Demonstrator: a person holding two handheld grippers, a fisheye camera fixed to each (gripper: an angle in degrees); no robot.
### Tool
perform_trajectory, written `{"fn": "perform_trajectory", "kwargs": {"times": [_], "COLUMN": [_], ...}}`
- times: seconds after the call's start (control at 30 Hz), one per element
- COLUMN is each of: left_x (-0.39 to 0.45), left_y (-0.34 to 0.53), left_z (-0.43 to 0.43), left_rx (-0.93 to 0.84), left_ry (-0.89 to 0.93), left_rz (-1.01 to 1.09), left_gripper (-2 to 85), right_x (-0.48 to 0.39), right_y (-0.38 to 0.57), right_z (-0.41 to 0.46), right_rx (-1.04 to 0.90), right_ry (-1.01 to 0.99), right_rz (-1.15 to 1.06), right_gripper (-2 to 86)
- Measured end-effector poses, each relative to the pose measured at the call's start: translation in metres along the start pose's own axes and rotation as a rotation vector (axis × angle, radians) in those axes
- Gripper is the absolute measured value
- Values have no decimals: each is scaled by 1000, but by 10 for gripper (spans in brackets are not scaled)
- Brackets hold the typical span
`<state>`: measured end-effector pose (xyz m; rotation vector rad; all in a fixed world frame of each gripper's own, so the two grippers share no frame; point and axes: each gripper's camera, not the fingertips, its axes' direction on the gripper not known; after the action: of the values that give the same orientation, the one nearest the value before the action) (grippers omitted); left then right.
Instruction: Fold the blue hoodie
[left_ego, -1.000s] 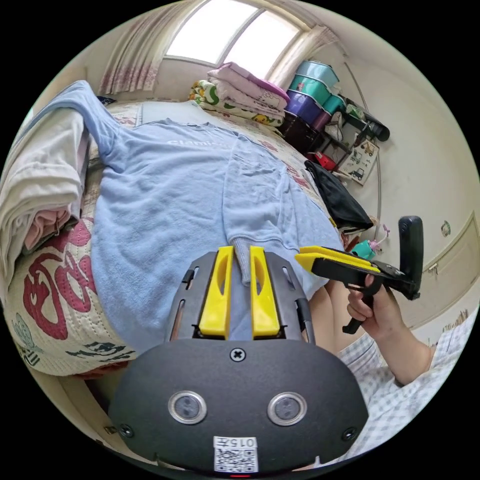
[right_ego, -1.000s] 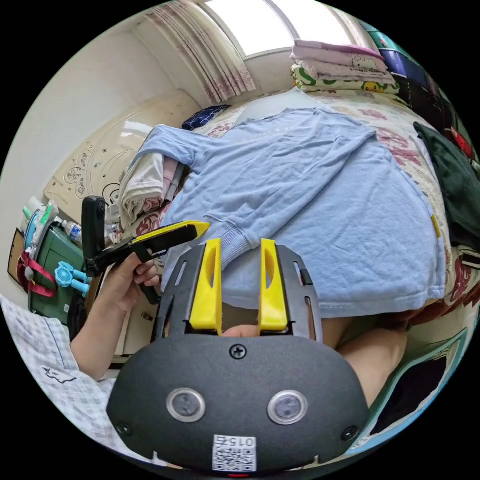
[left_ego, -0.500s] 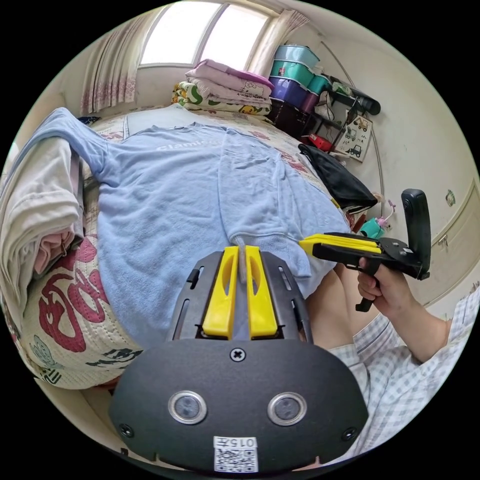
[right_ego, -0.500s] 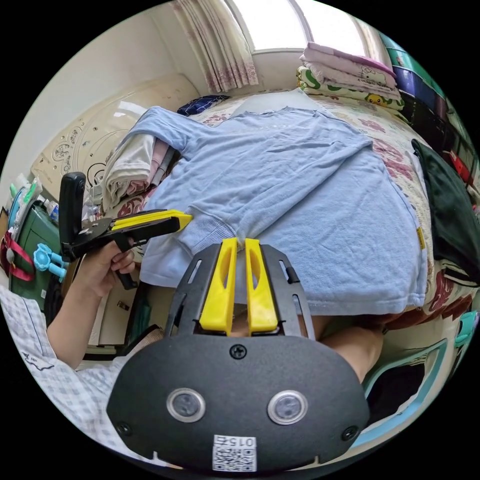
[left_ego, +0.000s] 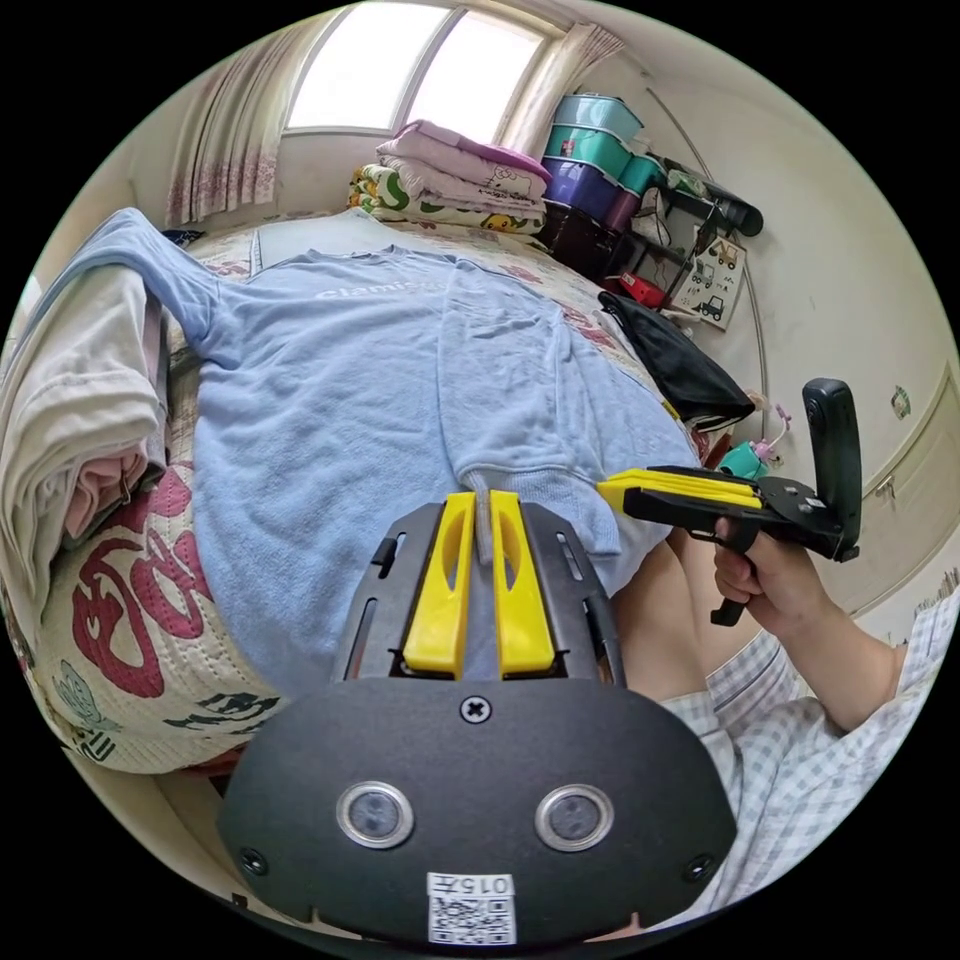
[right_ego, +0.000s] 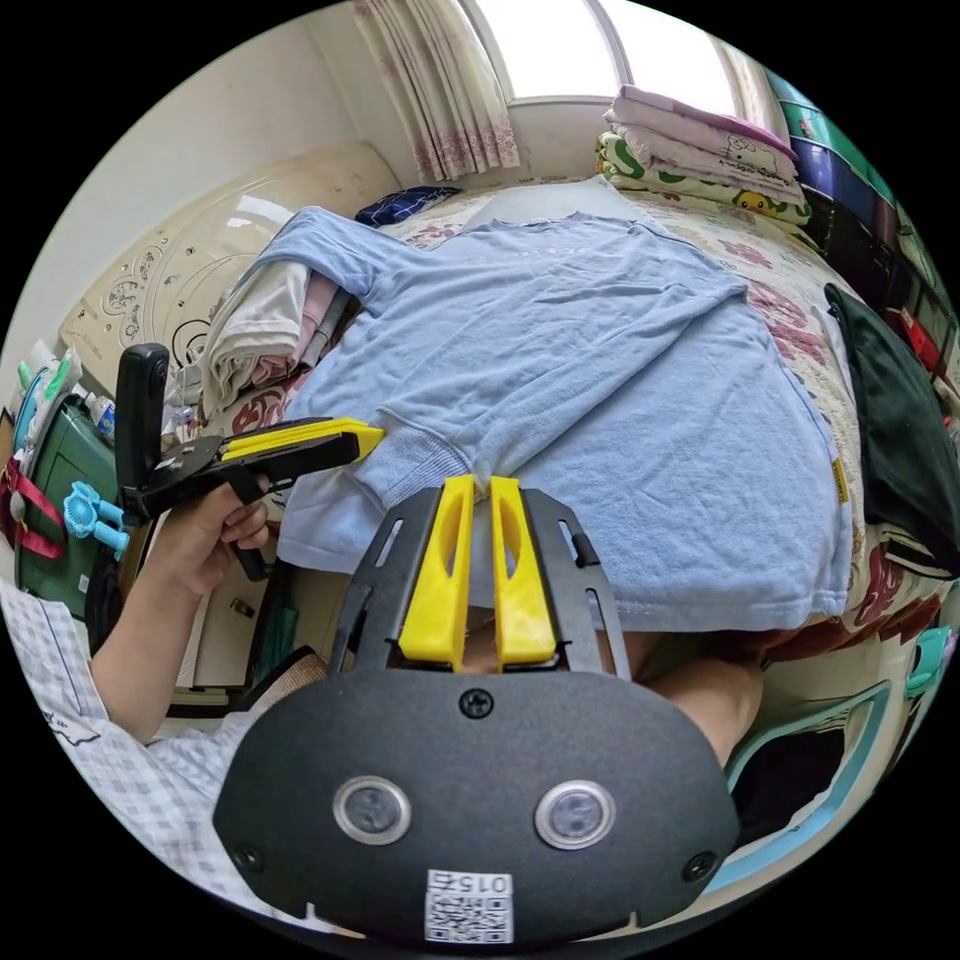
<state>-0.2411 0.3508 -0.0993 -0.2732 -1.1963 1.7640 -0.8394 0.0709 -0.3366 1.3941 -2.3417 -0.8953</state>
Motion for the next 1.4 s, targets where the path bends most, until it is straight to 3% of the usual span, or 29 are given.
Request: {"fn": "perform_trajectory", "kwargs": {"times": [0.33,0.53,0.67,0.87,1.4], "left_x": [-19,-35,-45,-38,-15], "left_y": [-8,-27,-36,-37,-29], "left_z": [-12,10,45,44,76], "left_rx": [90,96,25,45,27], "left_ry": [39,76,126,76,-38], "left_rz": [-88,-146,-192,-161,-93], "left_gripper": [44,68,46,-1,-4], "right_x": [21,16,9,1,-23], "right_y": [-9,-25,-26,-21,-1], "right_z": [-26,-12,-7,-7,25], "right_rx": [86,28,24,8,32], "right_ry": [-181,-148,-124,-93,-13], "right_rz": [168,175,173,139,37], "right_gripper": [70,85,37,3,-2]}}
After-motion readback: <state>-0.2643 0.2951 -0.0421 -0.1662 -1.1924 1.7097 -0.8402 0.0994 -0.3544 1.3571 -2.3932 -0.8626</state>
